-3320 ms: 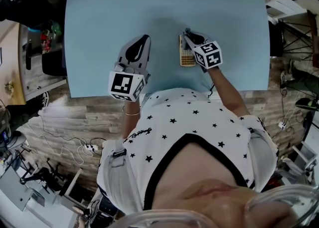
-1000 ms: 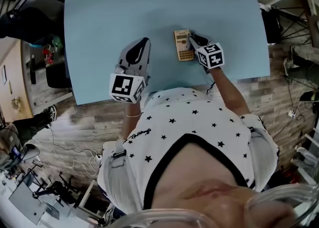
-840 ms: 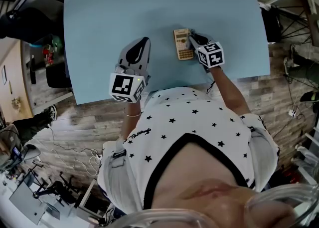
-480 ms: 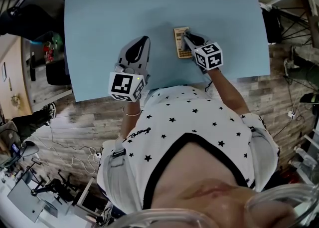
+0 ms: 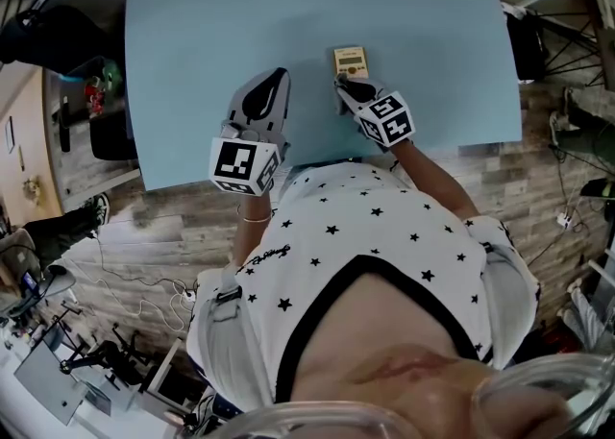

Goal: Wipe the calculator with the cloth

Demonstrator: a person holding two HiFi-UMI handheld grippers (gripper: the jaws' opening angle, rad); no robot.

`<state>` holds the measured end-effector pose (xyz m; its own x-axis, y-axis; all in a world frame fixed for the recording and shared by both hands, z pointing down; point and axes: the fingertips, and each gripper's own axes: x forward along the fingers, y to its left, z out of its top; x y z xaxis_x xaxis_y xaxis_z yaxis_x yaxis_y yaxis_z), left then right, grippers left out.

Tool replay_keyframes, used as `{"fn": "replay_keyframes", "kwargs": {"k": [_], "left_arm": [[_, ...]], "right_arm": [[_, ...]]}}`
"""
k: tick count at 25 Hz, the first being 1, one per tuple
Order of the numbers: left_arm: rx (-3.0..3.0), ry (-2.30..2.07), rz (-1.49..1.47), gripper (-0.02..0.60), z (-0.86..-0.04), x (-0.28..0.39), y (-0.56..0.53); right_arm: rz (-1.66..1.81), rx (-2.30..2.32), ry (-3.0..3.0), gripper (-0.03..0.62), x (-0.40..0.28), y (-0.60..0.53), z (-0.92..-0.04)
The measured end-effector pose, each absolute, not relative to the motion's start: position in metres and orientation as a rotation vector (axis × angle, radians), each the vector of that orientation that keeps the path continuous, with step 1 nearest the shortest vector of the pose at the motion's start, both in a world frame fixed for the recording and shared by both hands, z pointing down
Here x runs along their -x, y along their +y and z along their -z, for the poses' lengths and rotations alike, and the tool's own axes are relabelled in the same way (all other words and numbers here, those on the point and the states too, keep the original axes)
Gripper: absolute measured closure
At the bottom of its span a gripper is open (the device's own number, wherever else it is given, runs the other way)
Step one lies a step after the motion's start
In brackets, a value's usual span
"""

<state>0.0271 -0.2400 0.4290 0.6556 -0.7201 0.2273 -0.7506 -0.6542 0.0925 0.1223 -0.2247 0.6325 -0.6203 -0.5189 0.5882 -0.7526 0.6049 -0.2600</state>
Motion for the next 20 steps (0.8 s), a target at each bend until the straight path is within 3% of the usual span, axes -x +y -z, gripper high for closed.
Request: {"fn": "replay_keyframes", "kwargs": {"k": [20], "left_arm": [[-2.745,-1.119,-0.247,0.551,-0.426,-0.045,-0.224]], "right_arm": [[-0.711,-1.279,-2.229,0.546,-0.203,-0.224,-0.636]]}}
